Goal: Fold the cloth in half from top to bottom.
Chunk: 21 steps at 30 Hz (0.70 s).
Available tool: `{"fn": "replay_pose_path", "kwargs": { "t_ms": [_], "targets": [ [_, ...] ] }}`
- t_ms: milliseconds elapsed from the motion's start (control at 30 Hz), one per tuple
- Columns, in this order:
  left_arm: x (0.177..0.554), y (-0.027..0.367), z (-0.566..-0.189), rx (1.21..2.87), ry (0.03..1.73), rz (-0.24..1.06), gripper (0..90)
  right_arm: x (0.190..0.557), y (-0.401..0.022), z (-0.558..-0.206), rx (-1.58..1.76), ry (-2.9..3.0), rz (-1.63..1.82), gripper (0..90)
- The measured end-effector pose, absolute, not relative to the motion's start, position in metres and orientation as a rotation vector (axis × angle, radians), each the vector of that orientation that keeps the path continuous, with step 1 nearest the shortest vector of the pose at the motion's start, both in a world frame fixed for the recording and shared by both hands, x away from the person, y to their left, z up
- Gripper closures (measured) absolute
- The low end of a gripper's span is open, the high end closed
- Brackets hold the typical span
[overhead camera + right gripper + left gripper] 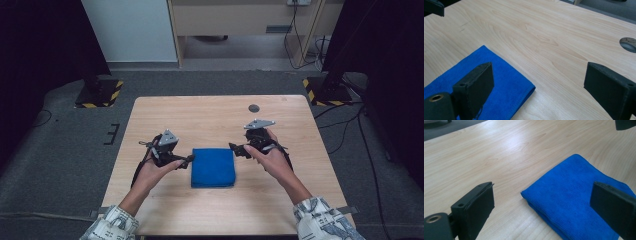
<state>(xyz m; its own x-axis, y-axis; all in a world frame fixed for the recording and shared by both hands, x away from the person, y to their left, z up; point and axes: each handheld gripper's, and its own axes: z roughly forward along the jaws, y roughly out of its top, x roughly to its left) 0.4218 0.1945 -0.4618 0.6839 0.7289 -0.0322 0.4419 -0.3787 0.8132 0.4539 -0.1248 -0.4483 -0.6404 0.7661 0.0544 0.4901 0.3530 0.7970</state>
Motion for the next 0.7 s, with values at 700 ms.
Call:
{"fn": "replay_pose_path", "kwargs": {
  "t_ms": [700],
  "targets": [
    [0.442, 0.209, -0.454, 2.039, 0.934, 0.467, 4.7, 0.473, -0.162, -0.440, 1.203, 2.210, 1.150, 9.4]
  ]
}}
